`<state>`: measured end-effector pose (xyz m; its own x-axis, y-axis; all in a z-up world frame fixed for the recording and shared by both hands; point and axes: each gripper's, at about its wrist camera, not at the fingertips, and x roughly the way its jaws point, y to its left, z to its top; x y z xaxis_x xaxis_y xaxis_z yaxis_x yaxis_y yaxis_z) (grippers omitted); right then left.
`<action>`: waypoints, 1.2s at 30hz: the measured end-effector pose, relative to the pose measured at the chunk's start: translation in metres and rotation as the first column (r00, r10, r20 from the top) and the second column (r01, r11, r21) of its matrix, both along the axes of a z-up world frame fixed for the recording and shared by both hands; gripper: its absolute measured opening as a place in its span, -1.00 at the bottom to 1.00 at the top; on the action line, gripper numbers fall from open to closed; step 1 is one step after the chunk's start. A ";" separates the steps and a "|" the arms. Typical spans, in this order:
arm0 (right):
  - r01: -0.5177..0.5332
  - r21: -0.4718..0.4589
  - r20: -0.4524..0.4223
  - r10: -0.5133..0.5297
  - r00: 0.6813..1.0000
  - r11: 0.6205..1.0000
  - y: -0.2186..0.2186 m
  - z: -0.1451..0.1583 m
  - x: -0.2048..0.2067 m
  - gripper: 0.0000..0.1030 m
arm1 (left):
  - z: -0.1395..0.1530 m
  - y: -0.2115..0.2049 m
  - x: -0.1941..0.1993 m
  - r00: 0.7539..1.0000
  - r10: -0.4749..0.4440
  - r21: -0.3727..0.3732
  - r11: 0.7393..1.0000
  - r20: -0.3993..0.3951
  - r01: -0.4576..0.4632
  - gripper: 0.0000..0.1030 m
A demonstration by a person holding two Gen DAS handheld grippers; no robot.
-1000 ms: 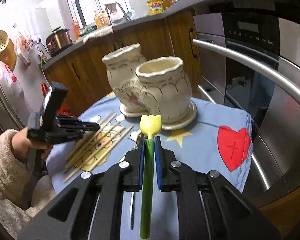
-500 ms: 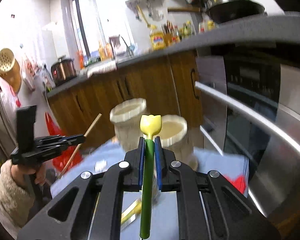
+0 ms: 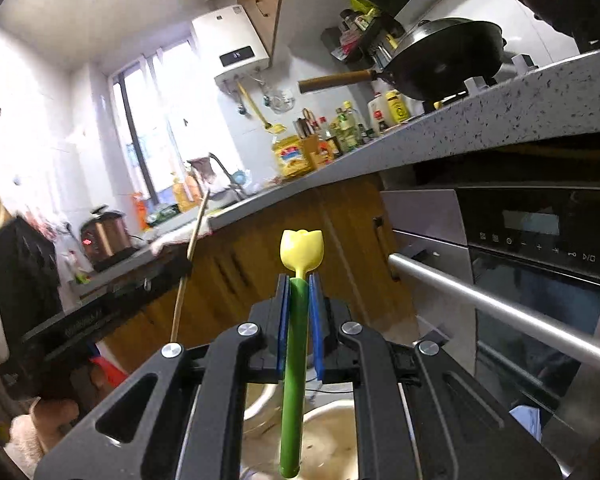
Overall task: Organize utensils
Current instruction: 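Drop the chopstick in the tall pot while the right drops the utensil in the small pot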
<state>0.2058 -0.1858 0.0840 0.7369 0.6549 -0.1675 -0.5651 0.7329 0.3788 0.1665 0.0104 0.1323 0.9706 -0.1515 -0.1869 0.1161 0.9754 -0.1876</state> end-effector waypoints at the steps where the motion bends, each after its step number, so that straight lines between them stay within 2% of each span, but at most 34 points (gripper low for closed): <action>1: 0.002 -0.008 -0.009 -0.002 1.000 1.000 0.002 -0.004 0.003 -0.81 | -0.004 -0.001 0.009 1.000 0.007 0.001 1.000 -0.002 -0.007 -0.87; 7: 0.010 -0.064 -0.025 -0.011 1.000 0.998 0.008 -0.029 0.008 -0.81 | -0.026 0.003 0.021 0.998 0.058 0.010 0.998 0.003 -0.058 -0.87; 11: -0.006 -0.088 -0.028 0.004 1.000 0.996 0.010 -0.038 0.006 -0.81 | -0.033 0.004 0.005 0.999 0.043 0.046 0.998 0.008 -0.044 -0.87; 17: -0.039 -0.091 -0.069 0.033 0.997 0.995 -0.002 -0.047 -0.007 -0.81 | -0.048 0.010 -0.024 0.997 0.004 0.051 0.999 -0.079 0.000 -0.87; 22: -0.042 -0.127 -0.071 0.033 0.997 0.991 -0.010 -0.053 -0.025 -0.81 | -0.063 0.005 -0.040 0.992 0.025 0.084 0.996 -0.124 -0.015 -0.87; 33: -0.055 -0.223 -0.127 0.027 0.992 0.973 -0.004 -0.063 -0.031 -0.81 | -0.073 -0.008 -0.040 0.982 0.055 0.156 0.987 -0.183 -0.027 -0.87; 36: -0.051 -0.229 -0.134 0.021 0.991 0.972 -0.005 -0.063 -0.032 -0.77 | -0.072 -0.008 -0.042 0.980 0.060 0.154 0.988 -0.191 -0.030 -0.72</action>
